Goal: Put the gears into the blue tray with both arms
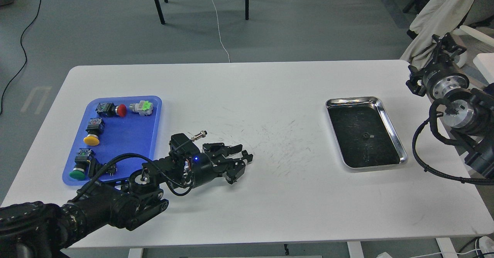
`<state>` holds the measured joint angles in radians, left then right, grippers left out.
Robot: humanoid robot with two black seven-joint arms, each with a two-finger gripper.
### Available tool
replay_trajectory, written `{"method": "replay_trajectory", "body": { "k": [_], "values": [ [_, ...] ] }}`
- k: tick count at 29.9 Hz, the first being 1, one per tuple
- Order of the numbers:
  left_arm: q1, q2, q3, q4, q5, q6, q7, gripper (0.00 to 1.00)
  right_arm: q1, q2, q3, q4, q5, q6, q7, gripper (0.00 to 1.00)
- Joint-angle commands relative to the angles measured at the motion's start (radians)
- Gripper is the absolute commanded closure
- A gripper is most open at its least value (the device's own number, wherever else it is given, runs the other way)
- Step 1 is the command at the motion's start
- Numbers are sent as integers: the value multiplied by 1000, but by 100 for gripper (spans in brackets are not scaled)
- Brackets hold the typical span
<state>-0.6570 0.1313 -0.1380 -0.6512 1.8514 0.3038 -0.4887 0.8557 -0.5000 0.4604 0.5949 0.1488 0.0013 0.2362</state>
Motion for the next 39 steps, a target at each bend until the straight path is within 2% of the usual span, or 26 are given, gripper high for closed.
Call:
{"method": "replay_trajectory", "body": {
  "k": [1,5,10,11,12,13,24,29,36,39],
  "values": [
    [0,1,0,1,0,0,0,65,-1,0,0,-1,0,0,2,3],
    [0,1,0,7,0,0,0,66,-1,1,-2,-1,-1,0,2,3],
    [-3,-18,11,21,0,0,0,72,-1,0,-2,-1,-2,0,2,3],
    [-1,-30,18,19,0,0,0,76,-1,0,-3,0,-2,0,0,3],
    [-3,-36,32,16,0,1,0,86,-3,0,-3,-1,-2,0,0,3],
    [-4,-38,40,21,0,0,0,88,-6,0,-3,0,-2,0,0,3],
    [-12,8,34,33,-3,0,0,91,-17,0,-3,0,-6,0,12,3],
    [-32,68,29,30,-4,0,0,93,-20,1,-2,0,-28,0,15,3],
    [-110,235,32,21,-104,-14,0,93,-21,3,-2,0,-28,0,15,3],
    [-133,303,31,-30,-185,-35,0,93,-21,6,-2,0,-28,0,15,3]
  ]
}}
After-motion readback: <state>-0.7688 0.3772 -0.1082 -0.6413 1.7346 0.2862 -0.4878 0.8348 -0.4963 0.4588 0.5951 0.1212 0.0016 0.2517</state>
